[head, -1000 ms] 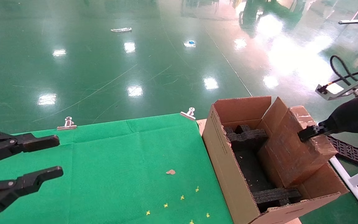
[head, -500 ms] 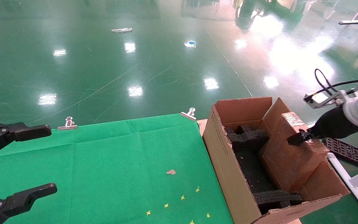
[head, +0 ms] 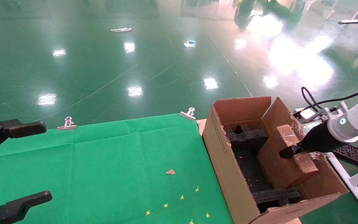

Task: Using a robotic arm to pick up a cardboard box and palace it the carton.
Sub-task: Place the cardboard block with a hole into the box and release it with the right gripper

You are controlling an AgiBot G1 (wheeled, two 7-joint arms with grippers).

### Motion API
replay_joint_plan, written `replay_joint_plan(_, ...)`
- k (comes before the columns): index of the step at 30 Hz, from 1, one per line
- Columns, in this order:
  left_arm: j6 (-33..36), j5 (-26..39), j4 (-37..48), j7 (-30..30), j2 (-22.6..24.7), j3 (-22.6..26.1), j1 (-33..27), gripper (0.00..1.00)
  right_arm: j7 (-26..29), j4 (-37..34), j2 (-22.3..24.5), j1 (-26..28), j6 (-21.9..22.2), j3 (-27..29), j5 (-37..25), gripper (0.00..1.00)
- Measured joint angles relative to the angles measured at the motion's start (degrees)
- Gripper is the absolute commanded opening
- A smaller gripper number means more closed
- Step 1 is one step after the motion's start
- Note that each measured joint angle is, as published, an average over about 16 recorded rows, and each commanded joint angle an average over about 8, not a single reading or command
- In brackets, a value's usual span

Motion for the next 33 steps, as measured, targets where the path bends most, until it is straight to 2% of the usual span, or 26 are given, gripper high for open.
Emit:
replay_joint_plan(2,0.00,0.00,0.00,0.00,0.00,0.01,0.00,1.00,-0.40,-0.26,-0.18,-0.74,0.36,0.14,0.28,0.02)
replay_joint_plan(3,0.00,-0.01,0.00,0.00,0.00,0.01,0.00,1.00,-0.57,-0.38,-0.25,-1.08,0.50,0.22,0.44,0.08)
replay_joint_plan(9,-0.01,-0.02,0.00,0.01,-0.01,0.03,-0.01,1.00,-1.57,-1.05,-0.49,-2.50,1.10,0.57,1.13,0.83)
replay_joint_plan(11,-0.02,-0.02,0.00,0.02,-0.01,0.04,-0.01,1.00,-1.80,-1.32,-0.56,-2.67,1.14,0.61,1.19,1.00)
replay_joint_plan(33,-0.05,-0.07,0.00,0.05,-0.04,0.11,-0.02,1.00,-3.46,-4.31,-1.47,-1.86,0.17,0.41,0.80,1.00)
